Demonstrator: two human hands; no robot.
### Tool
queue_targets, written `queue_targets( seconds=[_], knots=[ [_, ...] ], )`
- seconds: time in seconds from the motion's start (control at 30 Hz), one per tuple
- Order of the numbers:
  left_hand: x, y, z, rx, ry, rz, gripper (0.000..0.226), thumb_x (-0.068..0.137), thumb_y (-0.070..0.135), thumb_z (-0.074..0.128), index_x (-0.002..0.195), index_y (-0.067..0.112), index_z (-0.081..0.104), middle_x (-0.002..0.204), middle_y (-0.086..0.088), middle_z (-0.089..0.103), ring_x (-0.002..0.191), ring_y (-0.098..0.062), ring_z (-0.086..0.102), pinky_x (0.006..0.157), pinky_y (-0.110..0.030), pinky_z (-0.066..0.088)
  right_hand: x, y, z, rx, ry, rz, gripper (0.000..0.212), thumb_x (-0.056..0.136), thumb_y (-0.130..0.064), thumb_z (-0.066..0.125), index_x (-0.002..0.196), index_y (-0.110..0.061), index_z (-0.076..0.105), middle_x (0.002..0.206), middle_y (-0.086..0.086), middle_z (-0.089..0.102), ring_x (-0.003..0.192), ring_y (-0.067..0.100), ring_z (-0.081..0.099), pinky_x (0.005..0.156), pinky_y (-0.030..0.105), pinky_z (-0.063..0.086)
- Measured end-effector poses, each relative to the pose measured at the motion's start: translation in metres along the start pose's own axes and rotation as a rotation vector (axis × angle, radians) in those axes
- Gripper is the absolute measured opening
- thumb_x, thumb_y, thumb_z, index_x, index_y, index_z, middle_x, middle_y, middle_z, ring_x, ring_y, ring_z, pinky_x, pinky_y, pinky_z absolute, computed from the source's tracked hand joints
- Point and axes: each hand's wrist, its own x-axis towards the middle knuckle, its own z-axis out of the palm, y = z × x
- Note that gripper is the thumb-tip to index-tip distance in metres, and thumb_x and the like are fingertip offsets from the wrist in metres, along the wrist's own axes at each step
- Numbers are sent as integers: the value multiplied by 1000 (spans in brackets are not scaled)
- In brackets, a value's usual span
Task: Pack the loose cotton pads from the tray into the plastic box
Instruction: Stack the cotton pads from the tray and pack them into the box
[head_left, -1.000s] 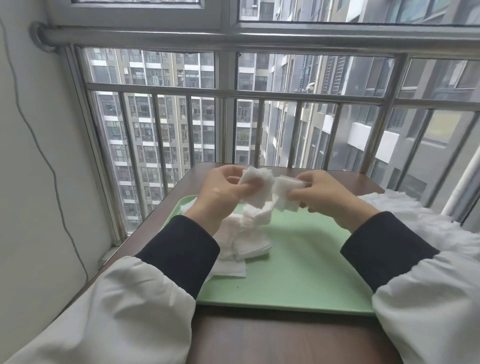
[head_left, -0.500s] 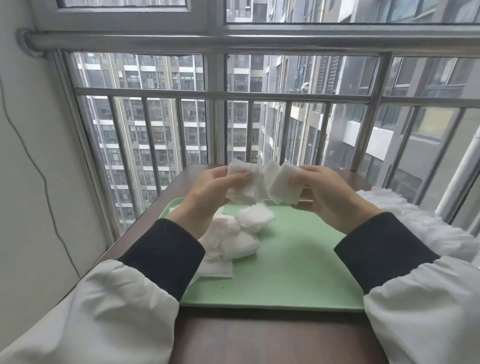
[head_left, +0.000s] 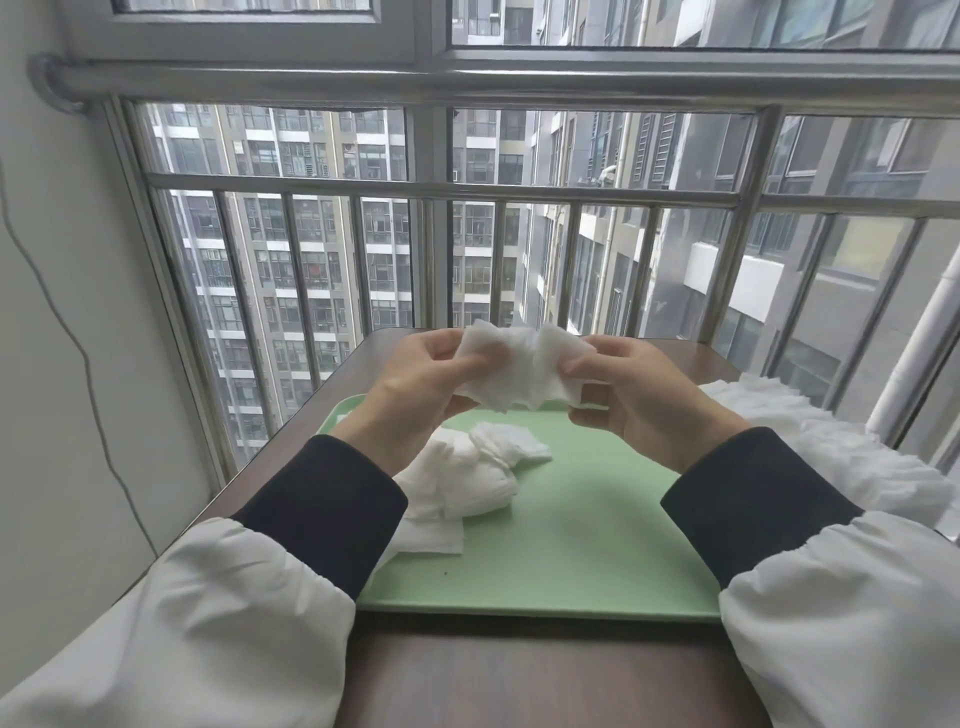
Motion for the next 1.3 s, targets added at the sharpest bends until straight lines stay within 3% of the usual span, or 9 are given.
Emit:
queue_targets(
  seconds=[0.27, 0.4, 0.47, 0.57, 0.7, 0.8, 1.07, 1.2, 1.3],
  knots=[
    [4, 0, -4, -111, 127, -19, 23, 91, 18, 73, 111, 6, 70, 89, -2, 77, 87, -19, 74, 73, -27, 59, 3, 3, -8, -28, 314, -7, 10, 89, -6, 65, 93, -15, 63, 91, 7, 66, 71, 20, 66, 66, 32, 52],
    [-1, 2, 0, -77, 15, -41, 35, 84, 22, 75, 114, 4, 69, 90, -1, 78, 87, -16, 74, 72, -26, 59, 1, 0, -8, 9, 388, -82, 13, 87, -7, 67, 95, -15, 61, 95, 6, 66, 77, 21, 65, 64, 28, 50],
    [-3, 0, 3, -11, 0, -69, 35, 83, 25, 76, 112, 5, 70, 90, -1, 78, 85, -15, 75, 71, -25, 59, -3, -7, -7, 130, 352, -172, 13, 87, -7, 68, 96, -12, 59, 93, 6, 65, 75, 20, 60, 62, 26, 49],
    [-2, -3, 2, 12, 53, -112, 23, 89, 22, 74, 106, 7, 73, 90, -4, 78, 81, -16, 75, 67, -25, 59, -10, -15, -6, 359, 74, -229, 28, 85, -10, 71, 110, -3, 59, 92, 8, 66, 72, 18, 59, 56, 25, 52],
    [-1, -3, 3, -16, 81, -130, 12, 92, 13, 71, 102, 6, 72, 83, -4, 78, 76, -19, 76, 61, -25, 59, -15, -13, 8, 195, -200, -146, 29, 76, -8, 72, 103, 2, 66, 93, 18, 71, 79, 27, 67, 64, 29, 61],
    [-1, -5, 7, 21, 57, -135, 9, 93, 8, 68, 100, 6, 73, 84, -8, 77, 75, -21, 75, 61, -27, 60, -13, -9, 16, 33, -160, -139, 24, 74, -10, 76, 95, -2, 69, 83, 17, 72, 63, 20, 66, 55, 24, 57],
    [-1, -1, 11, -30, -17, -177, 22, 102, 18, 56, 105, 4, 73, 101, -18, 73, 88, -33, 75, 72, -36, 63, -9, -1, 17, -81, -25, -119, 31, 81, -9, 80, 102, 10, 67, 80, 16, 73, 61, 19, 67, 59, 27, 58],
    [-3, 3, 13, -29, -62, -243, 52, 93, 48, 60, 117, 3, 67, 109, -21, 74, 98, -35, 74, 81, -39, 63, -9, 1, 19, -137, 32, -106, 34, 77, -16, 85, 96, 6, 67, 72, 13, 74, 58, 17, 67, 56, 26, 59],
    [-8, 1, 13, 95, -124, -138, 43, 86, 29, 74, 118, 1, 67, 113, -19, 73, 103, -31, 73, 86, -37, 61, -10, 1, 19, -257, 99, -132, 42, 72, -34, 86, 88, 0, 66, 67, 4, 71, 51, 10, 61, 49, 22, 52]
  ],
)
